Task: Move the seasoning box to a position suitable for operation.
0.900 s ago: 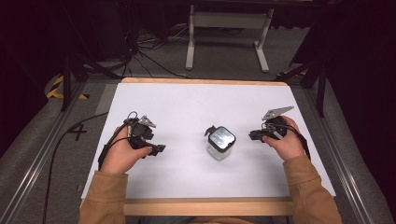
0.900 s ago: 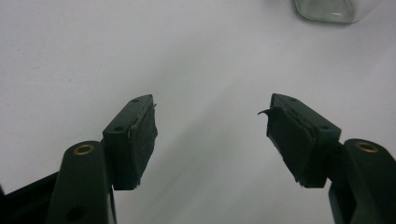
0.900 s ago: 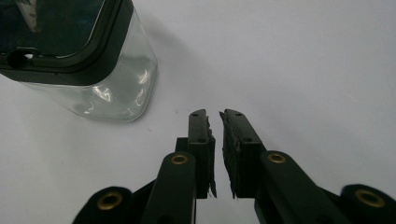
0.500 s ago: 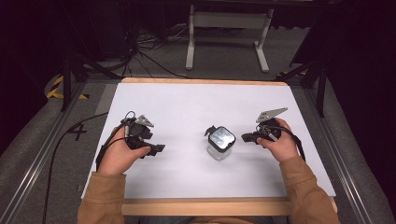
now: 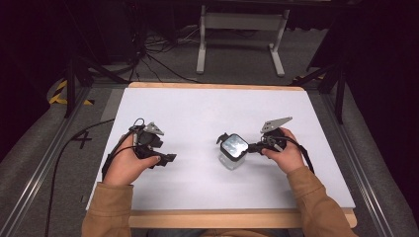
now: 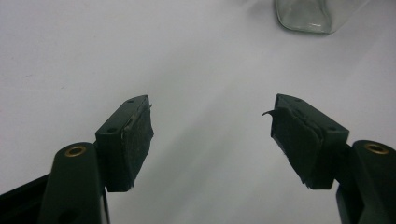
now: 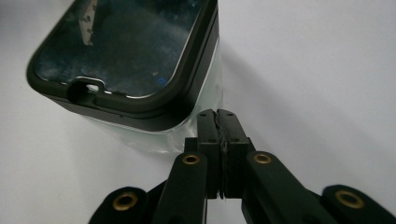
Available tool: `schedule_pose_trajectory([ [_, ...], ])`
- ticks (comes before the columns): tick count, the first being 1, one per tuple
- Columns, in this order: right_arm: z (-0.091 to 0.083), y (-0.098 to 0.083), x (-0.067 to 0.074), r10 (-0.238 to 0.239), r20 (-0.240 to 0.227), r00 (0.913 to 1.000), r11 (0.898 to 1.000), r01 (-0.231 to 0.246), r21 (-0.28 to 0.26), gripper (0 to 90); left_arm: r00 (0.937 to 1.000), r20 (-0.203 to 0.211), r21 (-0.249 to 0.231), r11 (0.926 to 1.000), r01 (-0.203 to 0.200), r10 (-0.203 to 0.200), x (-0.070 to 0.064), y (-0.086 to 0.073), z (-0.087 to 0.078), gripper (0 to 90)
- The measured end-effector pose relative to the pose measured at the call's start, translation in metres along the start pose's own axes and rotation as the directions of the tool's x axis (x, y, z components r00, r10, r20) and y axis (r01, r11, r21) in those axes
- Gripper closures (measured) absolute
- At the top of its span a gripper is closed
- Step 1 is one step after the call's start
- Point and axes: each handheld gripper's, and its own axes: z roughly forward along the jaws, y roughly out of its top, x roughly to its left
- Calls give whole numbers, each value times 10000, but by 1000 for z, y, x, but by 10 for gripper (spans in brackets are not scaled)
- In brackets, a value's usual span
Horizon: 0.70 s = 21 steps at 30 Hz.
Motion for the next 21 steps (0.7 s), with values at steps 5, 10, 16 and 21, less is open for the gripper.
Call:
schedule_pose_trajectory([
  [5, 6, -3, -2, 139, -45, 9999, 9999, -139, 103, 897, 10000, 25, -23, 10000, -39, 39, 0, 0, -1, 296],
  [10, 8, -3, -1, 89, 29, 10000, 9997, -90, 230, 898, 10000, 24, -27, 10000, -8, 8, 1, -1, -1, 296],
  [16, 9, -3, 2, 65, -119, 9999, 9991, -59, 426, 899, 9999, 99, 261, 9996, 111, -113, 1, 0, 0, 297],
  [21, 11, -2, 10, -261, -7, 9997, 9967, 261, 775, 900, 9999, 112, 258, 9997, 50, -52, 1, 1, 1, 297],
])
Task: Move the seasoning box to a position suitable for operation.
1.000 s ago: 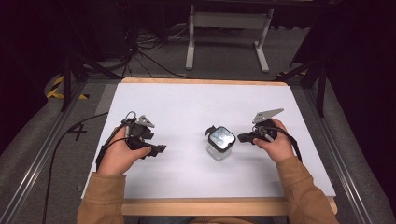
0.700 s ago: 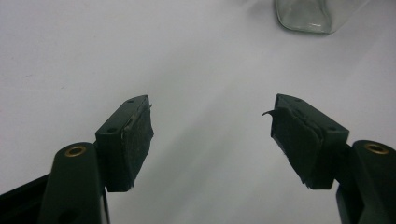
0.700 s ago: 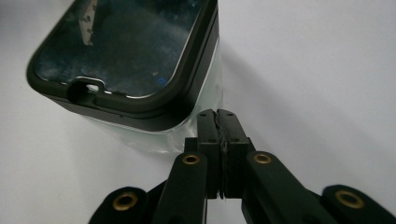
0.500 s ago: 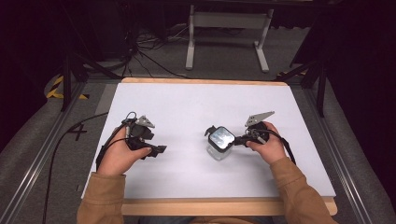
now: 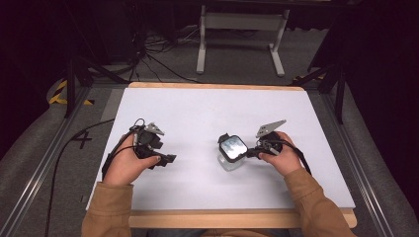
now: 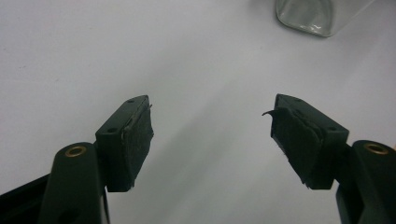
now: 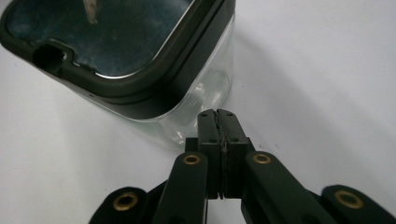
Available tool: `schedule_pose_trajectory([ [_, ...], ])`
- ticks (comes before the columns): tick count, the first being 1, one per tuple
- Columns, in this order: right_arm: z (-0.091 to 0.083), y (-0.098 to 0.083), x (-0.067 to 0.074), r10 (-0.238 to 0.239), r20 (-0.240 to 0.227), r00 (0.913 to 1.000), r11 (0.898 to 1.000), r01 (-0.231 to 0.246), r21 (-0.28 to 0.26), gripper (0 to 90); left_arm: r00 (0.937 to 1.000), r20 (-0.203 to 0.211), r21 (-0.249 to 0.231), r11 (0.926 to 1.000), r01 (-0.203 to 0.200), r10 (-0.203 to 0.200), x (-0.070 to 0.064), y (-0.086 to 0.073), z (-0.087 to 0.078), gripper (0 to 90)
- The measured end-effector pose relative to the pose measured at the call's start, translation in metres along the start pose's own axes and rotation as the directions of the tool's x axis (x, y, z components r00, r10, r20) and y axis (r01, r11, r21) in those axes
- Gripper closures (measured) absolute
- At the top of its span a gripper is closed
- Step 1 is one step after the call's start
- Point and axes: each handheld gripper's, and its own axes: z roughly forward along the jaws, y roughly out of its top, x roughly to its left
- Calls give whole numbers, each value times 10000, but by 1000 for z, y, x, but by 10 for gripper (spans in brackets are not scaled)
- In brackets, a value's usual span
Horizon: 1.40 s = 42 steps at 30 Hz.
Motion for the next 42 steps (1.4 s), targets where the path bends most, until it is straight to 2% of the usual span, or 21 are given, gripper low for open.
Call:
schedule_pose_trajectory([
  [6, 2, 1, 12, -228, 29, 9997, 9992, 227, 314, 900, 10000, 86, -59, 10000, 11, -11, 0, 3, 2, 297],
  [10, 4, 1, 18, -417, 231, 9989, 9978, 404, 528, 900, 9999, 167, -122, 9999, -31, 33, -1, 7, 4, 297],
  [14, 5, 1, 25, -498, 21, 9988, 9972, 496, 568, 900, 9995, 263, 66, 9999, -149, 147, 0, 11, 6, 296],
  [20, 7, 0, 33, -666, 79, 9977, 9953, 659, 703, 900, 9993, 323, -101, 9998, -197, 200, -1, 16, 13, 286],
  [23, 5, -2, 32, -575, 17, 9983, 9971, 573, 495, 900, 9989, 347, -74, 9995, -321, 324, -1, 20, 14, 285],
  [26, -4, -5, 32, -445, 267, 9987, 9986, 437, 286, 900, 9988, 346, -104, 9993, -352, 356, -3, 22, 15, 300],
  [30, -20, -12, 28, -239, 595, 9979, 9997, 243, -48, 900, 9973, 539, -638, 9969, -468, 502, -5, 31, 15, 360],
  [32, -29, -16, 26, -67, 769, 9970, 9997, 85, -235, 899, 9929, 1154, -1018, 9947, -171, 289, -6, 38, 14, 448],
  [33, -33, -18, 26, 13, 851, 9964, 9994, 18, -354, 899, 9899, 1415, -1273, 9918, 143, 39, -7, 41, 13, 473],
  [34, -37, -20, 25, 85, 924, 9957, 9990, -44, -451, 899, 9899, 1415, -1273, 9918, 143, 39, -7, 41, 13, 485],
  [35, -42, -23, 24, 211, 1003, 9947, 9984, -157, -546, 899, 9873, 1586, -1715, 9849, 238, 37, -9, 49, 12, 512],
  [37, -47, -27, 22, 334, 1097, 9934, 9976, -265, -636, 898, 9870, 1594, -1868, 9823, 116, 186, -11, 51, 13, 513],
  [39, -48, -29, 22, 438, 1130, 9926, 9971, -364, -671, 898, 9867, 1556, -2141, 9767, -118, 461, -14, 56, 16, 513],
  [42, -53, -33, 23, 570, 1188, 9913, 9962, -485, -729, 897, 9838, 1750, -2583, 9660, 75, 392, -19, 63, 23, 547],
])
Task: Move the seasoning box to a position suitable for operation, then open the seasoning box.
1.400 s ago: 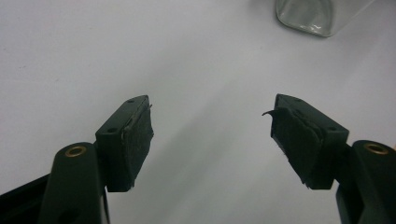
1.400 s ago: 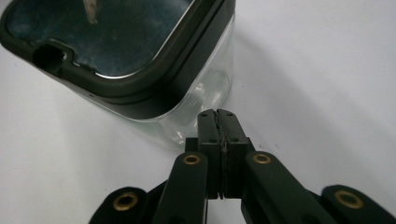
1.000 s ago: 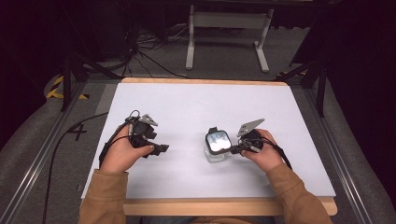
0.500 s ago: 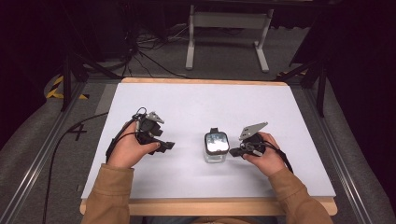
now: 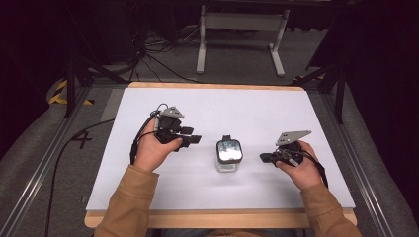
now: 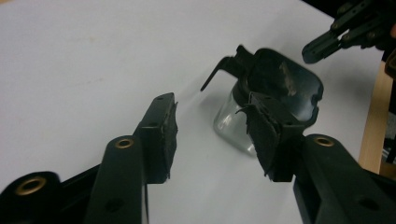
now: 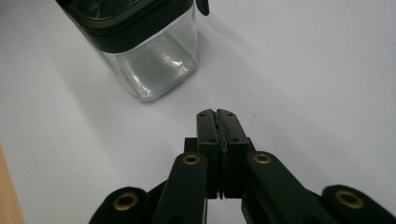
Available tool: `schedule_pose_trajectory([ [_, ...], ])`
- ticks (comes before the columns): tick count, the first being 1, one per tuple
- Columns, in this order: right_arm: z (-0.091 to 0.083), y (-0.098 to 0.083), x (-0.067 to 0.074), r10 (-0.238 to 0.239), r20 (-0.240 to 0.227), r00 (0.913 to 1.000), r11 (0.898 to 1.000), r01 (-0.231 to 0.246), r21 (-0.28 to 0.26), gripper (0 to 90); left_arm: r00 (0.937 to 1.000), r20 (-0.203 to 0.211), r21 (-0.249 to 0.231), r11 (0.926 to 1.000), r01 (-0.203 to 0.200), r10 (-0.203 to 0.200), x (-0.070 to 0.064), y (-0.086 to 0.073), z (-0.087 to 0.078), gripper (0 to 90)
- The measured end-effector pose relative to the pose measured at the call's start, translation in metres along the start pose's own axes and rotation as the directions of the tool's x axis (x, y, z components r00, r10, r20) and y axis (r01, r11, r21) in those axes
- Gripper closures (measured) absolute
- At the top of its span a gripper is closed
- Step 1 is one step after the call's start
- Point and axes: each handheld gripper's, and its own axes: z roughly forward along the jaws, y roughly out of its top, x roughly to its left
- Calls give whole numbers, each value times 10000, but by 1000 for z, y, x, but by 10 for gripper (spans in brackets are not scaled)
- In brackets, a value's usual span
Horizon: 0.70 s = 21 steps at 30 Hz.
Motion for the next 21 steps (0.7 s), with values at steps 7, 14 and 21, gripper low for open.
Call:
schedule_pose_trajectory([
  [7, -5, -2, -1, 24, 118, 9999, 10000, -23, -85, 887, 9992, -58, -162, 9991, -394, 393, -6, 11, 16, 602],
  [14, -7, -2, -7, 150, 136, 9998, 9997, -147, -206, 886, 9973, 562, 47, 9989, -476, 473, -2, 25, 41, 732],
  [21, -5, -3, -6, 87, 22, 10000, 9997, -87, -212, 880, 9953, 898, 54, 9993, -363, 357, -3, 34, 64, 794],
])
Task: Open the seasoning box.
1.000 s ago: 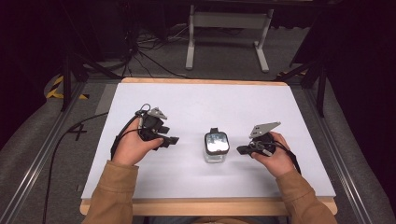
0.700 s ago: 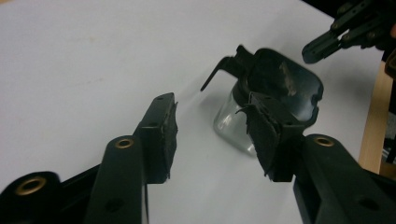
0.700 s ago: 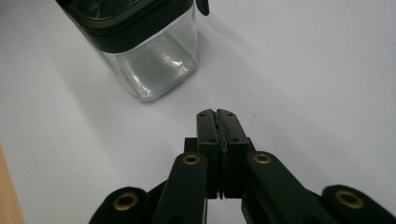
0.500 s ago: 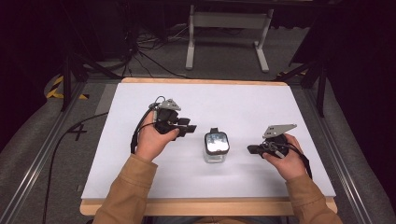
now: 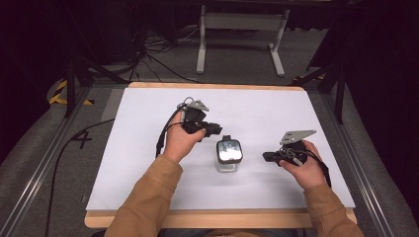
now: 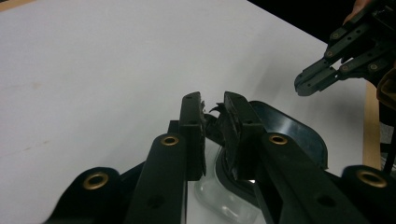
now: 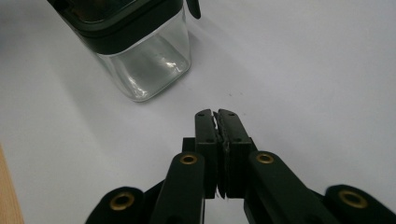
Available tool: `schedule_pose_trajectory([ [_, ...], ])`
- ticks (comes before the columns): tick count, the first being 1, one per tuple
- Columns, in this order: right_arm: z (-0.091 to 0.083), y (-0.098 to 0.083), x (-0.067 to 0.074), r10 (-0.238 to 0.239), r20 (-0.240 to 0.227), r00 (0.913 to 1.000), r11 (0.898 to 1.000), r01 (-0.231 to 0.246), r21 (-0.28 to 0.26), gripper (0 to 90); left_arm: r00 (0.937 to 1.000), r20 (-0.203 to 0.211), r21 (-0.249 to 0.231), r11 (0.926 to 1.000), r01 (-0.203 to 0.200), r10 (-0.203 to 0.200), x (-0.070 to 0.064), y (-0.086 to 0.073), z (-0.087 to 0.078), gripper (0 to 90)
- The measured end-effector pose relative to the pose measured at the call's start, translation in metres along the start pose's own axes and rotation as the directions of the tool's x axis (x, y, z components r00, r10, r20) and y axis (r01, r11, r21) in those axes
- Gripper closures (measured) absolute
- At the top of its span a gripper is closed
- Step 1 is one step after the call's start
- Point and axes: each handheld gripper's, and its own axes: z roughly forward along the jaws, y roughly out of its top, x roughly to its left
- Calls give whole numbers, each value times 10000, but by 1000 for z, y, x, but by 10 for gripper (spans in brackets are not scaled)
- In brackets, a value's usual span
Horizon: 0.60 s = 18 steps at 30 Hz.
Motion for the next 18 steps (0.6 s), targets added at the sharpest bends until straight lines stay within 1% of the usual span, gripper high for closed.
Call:
schedule_pose_trajectory([
  [3, -1, 0, 1, 69, -74, 9999, 10000, -69, -50, 868, 9996, 262, 143, 9999, 60, -63, 1, 2, 9, 815],
  [4, -1, 0, 1, 64, -77, 10000, 10000, -64, -59, 864, 9991, 385, 157, 9997, 175, -181, 2, 2, 11, 820],
  [6, -1, 1, 2, 47, -82, 10000, 10000, -48, -82, 862, 9963, 666, 214, 9983, 537, -551, 4, 1, 17, 831],
  [7, -1, 1, 2, 33, -104, 9999, 9999, -34, -98, 863, 9958, 702, 232, 9981, 571, -586, 4, 1, 18, 846],
  [8, -1, 1, 2, 22, -113, 9999, 9999, -23, -99, 862, 9957, 669, 312, 9976, 614, -634, 4, 1, 20, 853],
  [10, -1, 2, 2, 26, -134, 9999, 9999, -27, -103, 862, 9956, 670, 306, 9975, 640, -660, 4, 1, 22, 863],
  [13, -1, 2, 3, 18, -132, 9999, 9999, -20, -111, 860, 9962, 630, 362, 9977, 576, -598, 3, 1, 26, 878],
  [18, -2, 2, 4, 10, -188, 9998, 9998, -14, -180, 854, 9962, 604, 375, 9975, 602, -624, 3, 2, 27, 897],
])
